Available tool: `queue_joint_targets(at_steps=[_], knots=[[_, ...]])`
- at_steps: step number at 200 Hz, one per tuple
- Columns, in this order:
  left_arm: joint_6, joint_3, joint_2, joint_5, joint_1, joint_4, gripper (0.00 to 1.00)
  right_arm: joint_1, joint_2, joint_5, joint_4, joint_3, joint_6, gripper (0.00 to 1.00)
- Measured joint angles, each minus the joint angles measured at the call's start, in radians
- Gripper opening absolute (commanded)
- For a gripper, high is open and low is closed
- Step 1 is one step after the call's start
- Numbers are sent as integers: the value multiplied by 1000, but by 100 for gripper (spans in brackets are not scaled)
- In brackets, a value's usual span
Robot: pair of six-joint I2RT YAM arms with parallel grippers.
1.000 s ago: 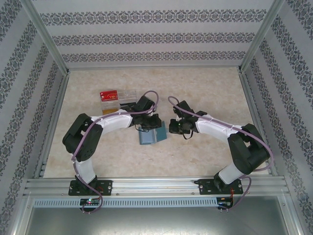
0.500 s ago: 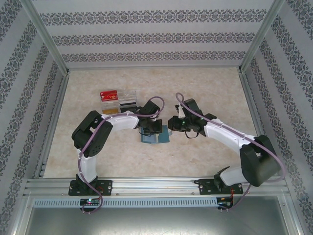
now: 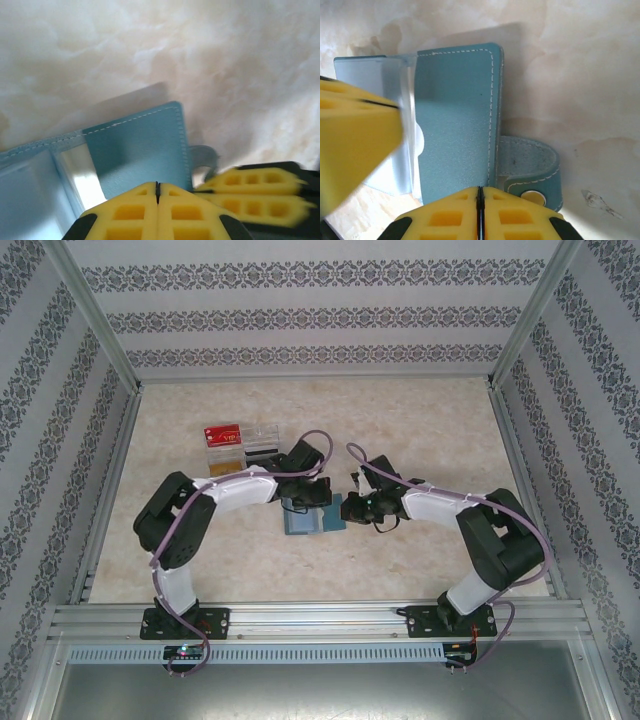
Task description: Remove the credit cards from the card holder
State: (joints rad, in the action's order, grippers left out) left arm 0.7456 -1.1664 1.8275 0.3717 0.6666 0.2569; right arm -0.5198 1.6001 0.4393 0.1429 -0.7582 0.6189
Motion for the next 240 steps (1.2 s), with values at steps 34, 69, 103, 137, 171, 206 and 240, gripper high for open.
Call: queue_joint_targets(at_steps=[34, 69, 103, 137, 171, 206, 240], knots=[[33, 35, -93, -67, 0, 29, 27, 0, 17, 0, -18, 0, -7, 12], [73, 93, -151, -170, -6, 135, 55, 0, 41, 1, -21, 0, -28, 13], [113, 145, -190, -233, -7, 186, 60, 0, 63, 16, -21, -8, -50, 13], [131, 146, -193, -241, -7, 193, 52, 0, 68, 22, -22, -13, -51, 14], [131, 146, -193, -238, -7, 192, 51, 0, 68, 22, -21, -13, -51, 14], [130, 146, -190, -230, -7, 191, 50, 0, 68, 22, -21, -13, -55, 14], [131, 146, -171, -222, -7, 177, 49, 0, 68, 22, -21, -13, -62, 14]])
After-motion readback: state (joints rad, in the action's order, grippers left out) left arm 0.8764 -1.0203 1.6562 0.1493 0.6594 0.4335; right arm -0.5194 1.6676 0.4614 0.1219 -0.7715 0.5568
